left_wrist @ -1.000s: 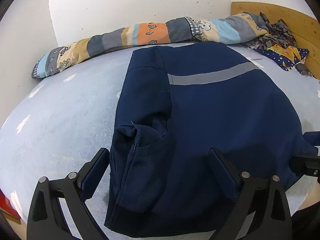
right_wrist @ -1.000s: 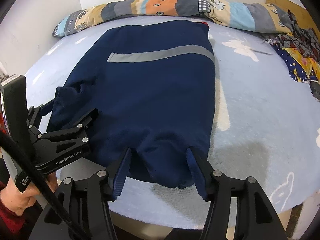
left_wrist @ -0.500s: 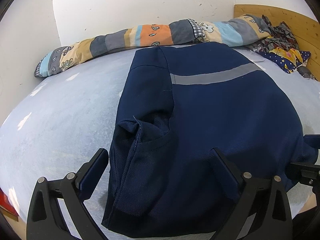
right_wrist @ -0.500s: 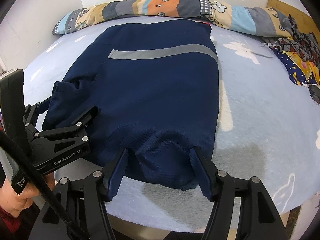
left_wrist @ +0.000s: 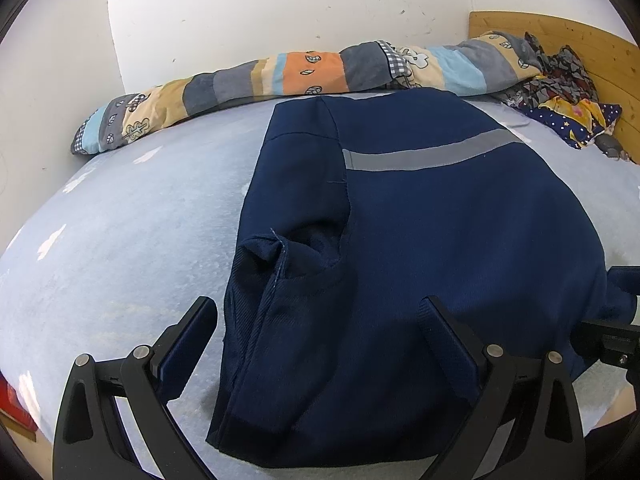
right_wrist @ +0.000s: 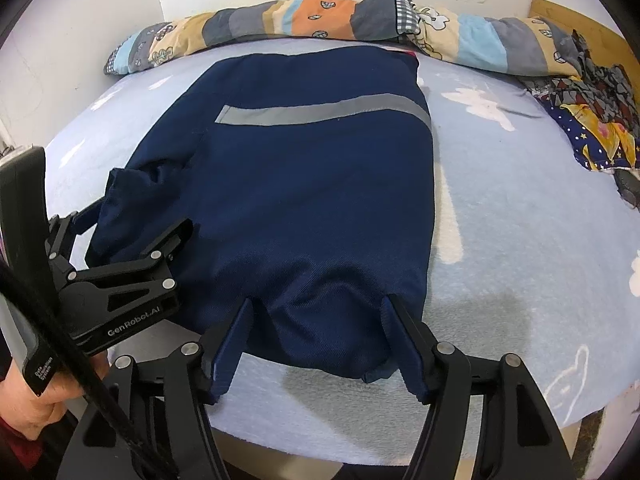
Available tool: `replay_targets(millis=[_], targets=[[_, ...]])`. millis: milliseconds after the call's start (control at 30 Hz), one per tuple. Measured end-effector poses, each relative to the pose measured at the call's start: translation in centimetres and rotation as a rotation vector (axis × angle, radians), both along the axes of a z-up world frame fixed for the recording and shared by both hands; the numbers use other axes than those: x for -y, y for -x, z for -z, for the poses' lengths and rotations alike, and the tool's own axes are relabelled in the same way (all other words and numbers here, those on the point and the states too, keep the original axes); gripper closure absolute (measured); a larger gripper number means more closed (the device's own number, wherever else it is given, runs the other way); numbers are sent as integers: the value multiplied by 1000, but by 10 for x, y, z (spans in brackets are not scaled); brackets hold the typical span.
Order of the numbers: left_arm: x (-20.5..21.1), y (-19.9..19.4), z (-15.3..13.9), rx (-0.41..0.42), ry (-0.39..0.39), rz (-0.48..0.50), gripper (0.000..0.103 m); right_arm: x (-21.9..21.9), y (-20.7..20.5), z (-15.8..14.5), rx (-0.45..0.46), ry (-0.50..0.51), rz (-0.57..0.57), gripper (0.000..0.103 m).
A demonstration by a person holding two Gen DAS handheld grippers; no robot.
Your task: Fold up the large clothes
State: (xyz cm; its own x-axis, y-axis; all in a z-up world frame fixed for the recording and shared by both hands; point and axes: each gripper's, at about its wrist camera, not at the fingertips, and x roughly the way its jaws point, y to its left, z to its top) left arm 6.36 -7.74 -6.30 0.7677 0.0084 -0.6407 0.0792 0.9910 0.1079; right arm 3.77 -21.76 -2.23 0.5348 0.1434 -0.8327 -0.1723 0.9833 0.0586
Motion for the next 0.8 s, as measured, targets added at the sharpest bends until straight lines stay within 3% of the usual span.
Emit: replay_targets(millis=[233, 333, 500, 600, 700, 800], targets=[[-4, 10, -13, -4, 19, 6, 3, 14, 6, -17, 31, -70, 35, 28], [-9, 20, -26, 9, 39, 0, 3, 27, 17, -34, 89, -121, 76, 24], [-16, 44, -59, 51, 38, -3, 0, 33, 41, -58, 225, -67, 145, 13], [-17, 66, -77, 118, 19, -3, 0, 27, 53, -61, 261, -41, 152, 12], [-15, 80, -87, 142, -31, -36, 0, 18, 63, -60, 283, -16, 147, 12], [-22, 88, -91, 143, -21, -63, 0, 10, 73, -59, 324, 7, 160, 12]])
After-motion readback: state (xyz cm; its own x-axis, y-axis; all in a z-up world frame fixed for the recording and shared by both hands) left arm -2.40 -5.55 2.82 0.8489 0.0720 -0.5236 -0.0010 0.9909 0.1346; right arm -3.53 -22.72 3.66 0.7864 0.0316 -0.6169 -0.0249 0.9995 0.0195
